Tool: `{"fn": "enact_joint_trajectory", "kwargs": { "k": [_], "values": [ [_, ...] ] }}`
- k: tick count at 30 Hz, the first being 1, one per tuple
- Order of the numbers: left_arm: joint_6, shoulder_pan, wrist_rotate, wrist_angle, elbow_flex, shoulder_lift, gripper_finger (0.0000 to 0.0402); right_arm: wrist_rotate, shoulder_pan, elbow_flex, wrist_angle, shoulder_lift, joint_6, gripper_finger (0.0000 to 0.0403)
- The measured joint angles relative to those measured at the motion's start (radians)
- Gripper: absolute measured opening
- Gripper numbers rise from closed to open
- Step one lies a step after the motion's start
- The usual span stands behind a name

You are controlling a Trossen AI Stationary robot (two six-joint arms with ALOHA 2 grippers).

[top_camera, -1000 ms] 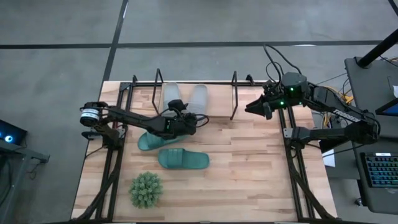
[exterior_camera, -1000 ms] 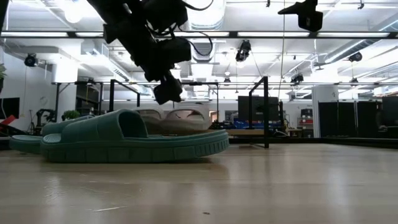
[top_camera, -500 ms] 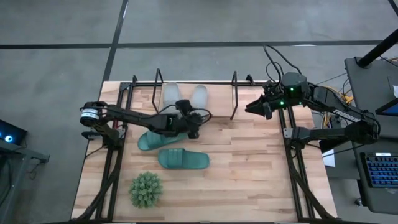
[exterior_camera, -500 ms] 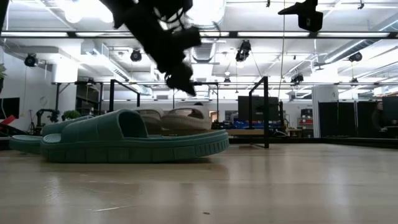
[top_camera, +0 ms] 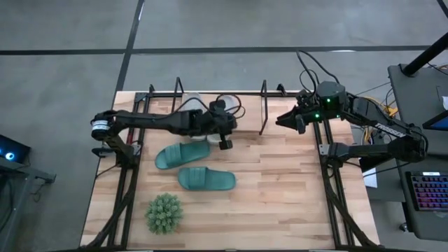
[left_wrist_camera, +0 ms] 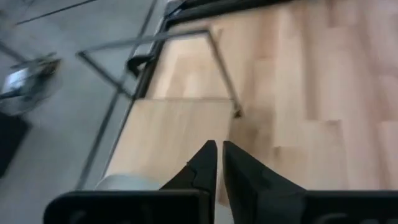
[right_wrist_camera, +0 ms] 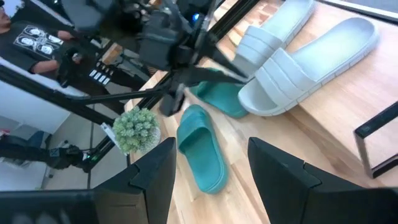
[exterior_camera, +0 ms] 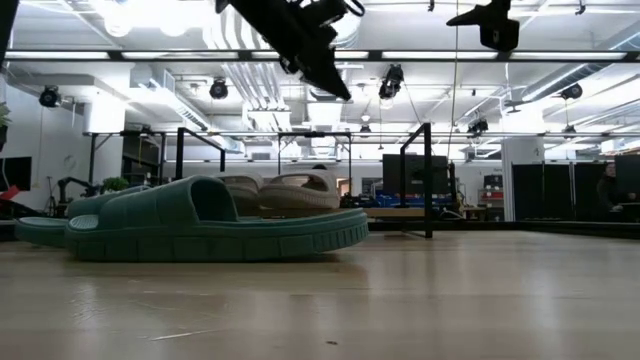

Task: Pick and place slides into the shelf
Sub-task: Put the gray slipper on the shelf

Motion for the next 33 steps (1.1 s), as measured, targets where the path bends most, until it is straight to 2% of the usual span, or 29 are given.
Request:
{"fn": "enact_joint_trajectory", "kwargs": {
  "k": [8,18,22,25,33],
  "values": [
    [0.103,0.046,0.056,-0.108,0.042,0.001,0.0001,0.003,0.000,-0.001,0.000,0.000,-0.001,0.0192],
    [0.206,0.060,0.160,-0.104,0.033,0.063,0.0000,0.035,0.000,-0.001,0.000,0.000,-0.011,0.0192],
    [0.239,0.066,0.123,-0.095,0.036,0.108,0.0000,0.036,0.000,-0.001,0.000,0.000,-0.009,0.0192],
    [0.258,0.075,0.132,-0.044,0.037,0.115,0.0000,0.036,0.000,-0.001,0.000,0.000,-0.008,0.0192],
    [0.318,0.103,0.137,-0.038,0.051,0.182,0.0000,0.081,0.000,-0.001,0.001,0.000,-0.012,0.0192]
  ]
}}
